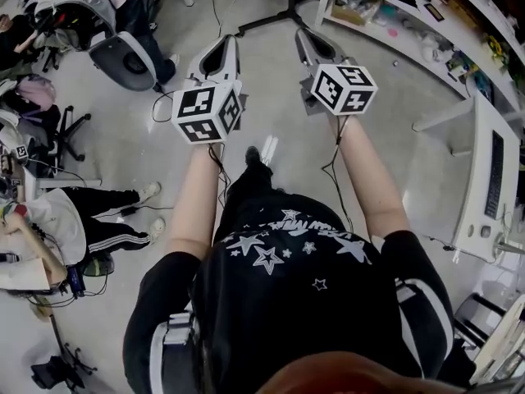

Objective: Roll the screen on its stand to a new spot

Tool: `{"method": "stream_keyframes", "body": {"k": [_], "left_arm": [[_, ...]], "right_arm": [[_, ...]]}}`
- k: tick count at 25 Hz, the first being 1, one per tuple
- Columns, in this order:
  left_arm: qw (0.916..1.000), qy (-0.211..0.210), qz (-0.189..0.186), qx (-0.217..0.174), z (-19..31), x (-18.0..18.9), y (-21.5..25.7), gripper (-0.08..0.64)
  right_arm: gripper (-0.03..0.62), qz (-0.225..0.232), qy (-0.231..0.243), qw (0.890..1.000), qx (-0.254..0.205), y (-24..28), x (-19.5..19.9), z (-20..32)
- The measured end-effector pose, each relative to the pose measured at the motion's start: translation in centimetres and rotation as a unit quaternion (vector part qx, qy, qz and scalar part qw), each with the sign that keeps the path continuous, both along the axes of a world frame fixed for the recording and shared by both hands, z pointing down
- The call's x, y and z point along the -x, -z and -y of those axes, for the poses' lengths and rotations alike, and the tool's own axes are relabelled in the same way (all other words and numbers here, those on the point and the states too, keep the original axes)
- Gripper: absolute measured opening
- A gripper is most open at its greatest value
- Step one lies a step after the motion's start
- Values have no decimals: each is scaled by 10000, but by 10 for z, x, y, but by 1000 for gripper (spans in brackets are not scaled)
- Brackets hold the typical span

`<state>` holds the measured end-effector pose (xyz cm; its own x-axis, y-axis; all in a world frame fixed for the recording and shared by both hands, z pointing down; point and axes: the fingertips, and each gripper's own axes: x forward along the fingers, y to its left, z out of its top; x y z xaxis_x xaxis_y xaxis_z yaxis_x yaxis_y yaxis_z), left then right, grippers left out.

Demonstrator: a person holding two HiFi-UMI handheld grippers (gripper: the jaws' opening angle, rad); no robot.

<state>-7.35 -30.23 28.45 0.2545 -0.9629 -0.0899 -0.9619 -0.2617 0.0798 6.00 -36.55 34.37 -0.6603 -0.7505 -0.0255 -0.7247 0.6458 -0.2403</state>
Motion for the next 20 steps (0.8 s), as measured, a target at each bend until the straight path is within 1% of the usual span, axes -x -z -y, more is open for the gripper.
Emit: {"method": "stream_keyframes", "body": {"k": [2, 6, 10, 16, 20], "left_arm": [[9999, -15, 87, -58, 14, 0, 0, 11], [9999, -147, 0, 13, 57, 7, -6, 11], [9998, -168, -85, 27, 108, 35, -10, 9], [9995, -301, -101, 6, 192, 76, 2, 9], [9994, -274, -152, 166, 240, 96, 2, 9]], "right_arm": [[6, -42, -16, 10000, -21, 0, 2, 15], [6, -133, -132, 9998, -15, -1, 4, 56], [6, -272, -231, 9994, 14, -6, 24, 104], [6, -386, -388, 9985, -54, 8, 62, 182], [6, -428, -415, 9981, -136, 16, 80, 221]]}}
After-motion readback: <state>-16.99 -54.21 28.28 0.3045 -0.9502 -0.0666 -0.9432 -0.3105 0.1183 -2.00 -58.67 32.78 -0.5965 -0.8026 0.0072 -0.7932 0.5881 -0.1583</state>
